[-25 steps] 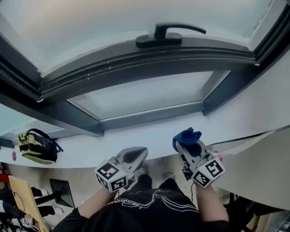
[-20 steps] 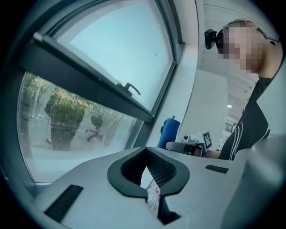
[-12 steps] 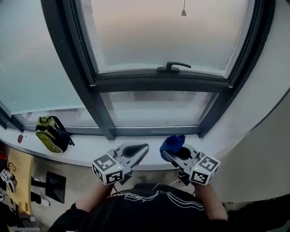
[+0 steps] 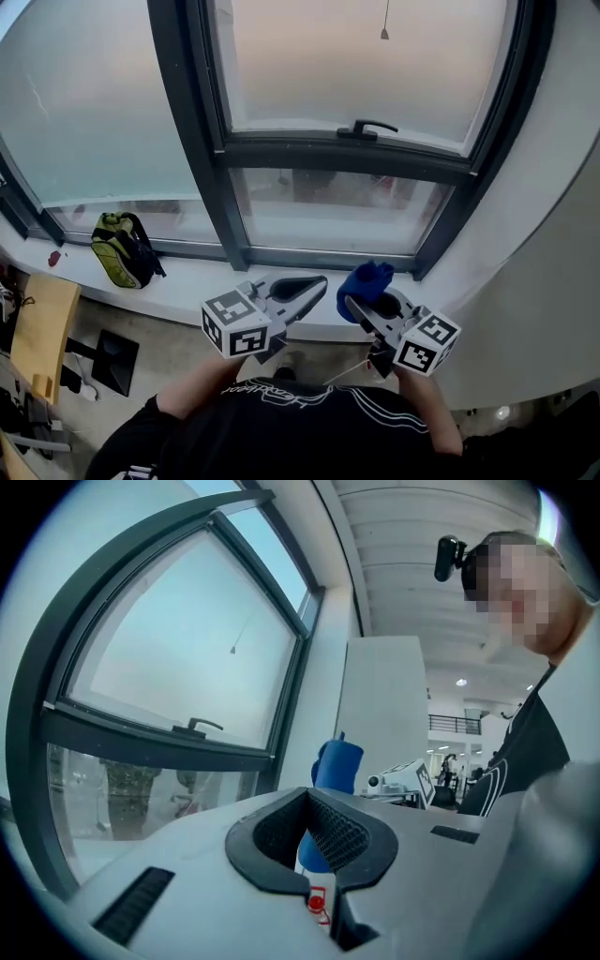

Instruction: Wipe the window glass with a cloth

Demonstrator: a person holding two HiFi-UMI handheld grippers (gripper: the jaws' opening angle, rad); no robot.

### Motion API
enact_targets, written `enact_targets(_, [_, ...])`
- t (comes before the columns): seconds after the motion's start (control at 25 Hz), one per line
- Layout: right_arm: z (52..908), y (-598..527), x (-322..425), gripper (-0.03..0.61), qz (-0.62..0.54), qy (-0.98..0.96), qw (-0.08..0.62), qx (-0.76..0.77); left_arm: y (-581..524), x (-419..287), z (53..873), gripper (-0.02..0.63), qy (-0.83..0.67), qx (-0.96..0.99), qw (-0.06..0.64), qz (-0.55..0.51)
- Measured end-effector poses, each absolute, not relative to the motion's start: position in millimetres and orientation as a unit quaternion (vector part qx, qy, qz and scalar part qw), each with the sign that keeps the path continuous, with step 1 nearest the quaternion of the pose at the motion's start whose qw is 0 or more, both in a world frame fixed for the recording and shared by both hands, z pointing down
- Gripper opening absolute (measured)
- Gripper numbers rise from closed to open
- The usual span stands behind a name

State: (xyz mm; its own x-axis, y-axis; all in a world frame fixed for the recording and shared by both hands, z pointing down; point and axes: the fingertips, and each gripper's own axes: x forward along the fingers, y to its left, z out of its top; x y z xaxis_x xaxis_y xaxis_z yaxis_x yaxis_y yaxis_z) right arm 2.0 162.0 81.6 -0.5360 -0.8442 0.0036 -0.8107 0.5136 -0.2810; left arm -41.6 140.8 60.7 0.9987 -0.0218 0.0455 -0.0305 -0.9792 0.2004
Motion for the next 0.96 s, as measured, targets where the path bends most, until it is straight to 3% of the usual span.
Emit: enact_targets(0.96, [80.0, 187.3, 9.1, 0.092, -0.132, 0.864, 0.090, -0.477, 169.6, -39.5, 53.7, 0.005, -0.020, 0.997, 0.076, 0.025])
